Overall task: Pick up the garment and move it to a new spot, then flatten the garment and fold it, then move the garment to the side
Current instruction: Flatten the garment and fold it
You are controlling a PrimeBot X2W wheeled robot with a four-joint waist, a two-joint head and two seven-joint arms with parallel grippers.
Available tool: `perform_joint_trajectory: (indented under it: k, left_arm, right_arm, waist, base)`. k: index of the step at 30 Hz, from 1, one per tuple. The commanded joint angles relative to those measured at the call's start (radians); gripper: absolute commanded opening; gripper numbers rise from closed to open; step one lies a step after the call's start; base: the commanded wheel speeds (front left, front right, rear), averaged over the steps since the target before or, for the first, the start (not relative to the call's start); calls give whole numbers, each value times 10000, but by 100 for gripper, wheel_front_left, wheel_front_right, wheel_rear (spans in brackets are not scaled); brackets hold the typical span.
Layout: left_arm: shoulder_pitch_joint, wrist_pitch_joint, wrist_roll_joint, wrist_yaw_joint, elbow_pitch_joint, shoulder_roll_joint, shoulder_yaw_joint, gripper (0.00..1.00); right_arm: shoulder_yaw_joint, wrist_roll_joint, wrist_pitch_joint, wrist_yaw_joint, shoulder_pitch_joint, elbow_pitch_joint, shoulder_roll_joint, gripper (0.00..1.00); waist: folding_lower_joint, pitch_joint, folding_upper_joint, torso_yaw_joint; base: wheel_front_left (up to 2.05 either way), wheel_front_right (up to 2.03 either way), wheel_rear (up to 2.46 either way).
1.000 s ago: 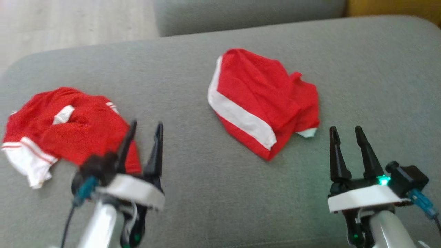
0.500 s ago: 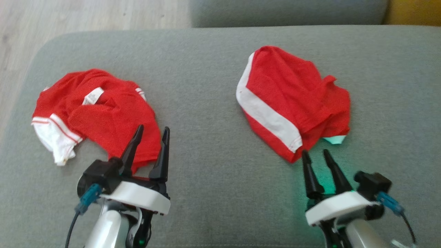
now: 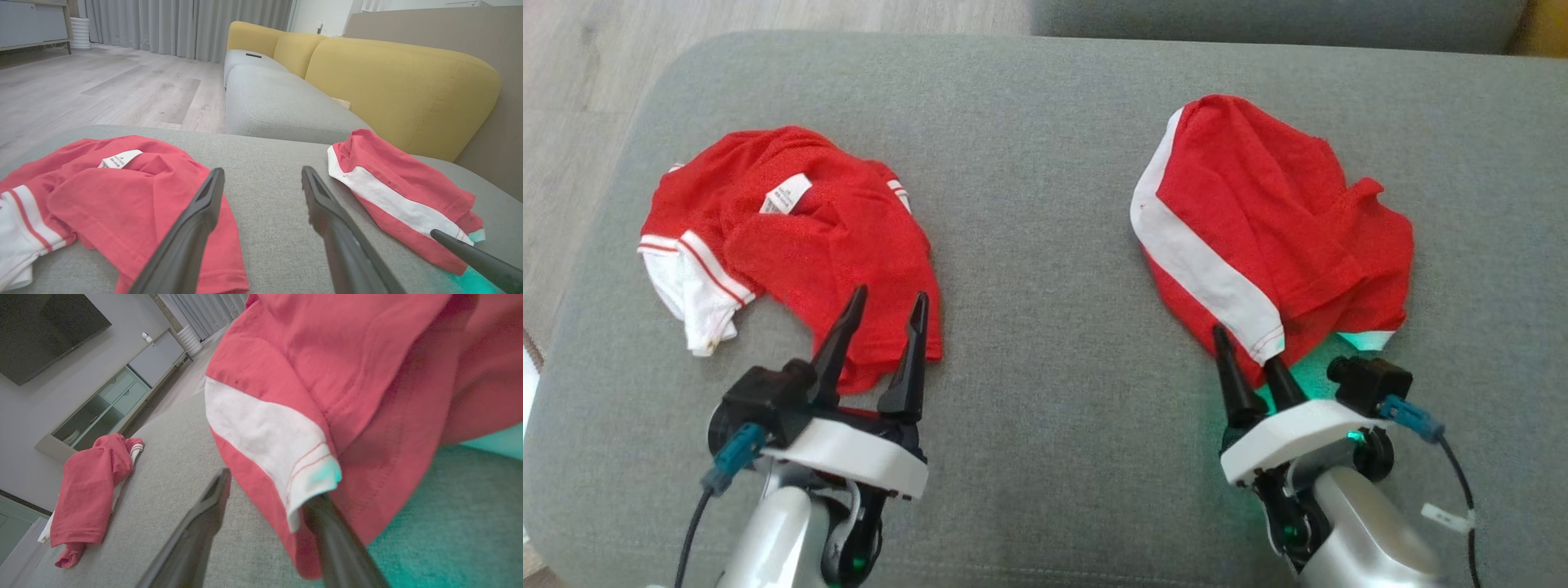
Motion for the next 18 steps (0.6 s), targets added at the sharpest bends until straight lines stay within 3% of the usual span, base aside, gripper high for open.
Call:
perform_joint_trajectory:
  k: [1,5,11,18]
  left_arm:
    - [-444,-91,15,-8,-310,13,338,100]
    - [-410,-91,-31,38,-315,12,364,100]
    - [-238,-91,-80,87,-346,12,449,100]
    - [-166,-91,-179,101,-383,11,481,100]
  right_arm:
    - [266,30,-152,-9,-369,-168,-20,0]
    - [379,-47,-208,-9,-485,-43,-20,0]
    - [-398,-918,-224,-9,-121,-723,-73,0]
    - [-2590,-2604,-226,-9,1176,-1706,-783,0]
  waist:
    - [-1,-23,0,-49]
    - [-1,-123,0,-275]
    - [-1,-319,0,-955]
    - [-1,-580,0,-1813]
  base:
    - [0,0,0]
    - [0,0,0]
    - [0,0,0]
    - [0,0,0]
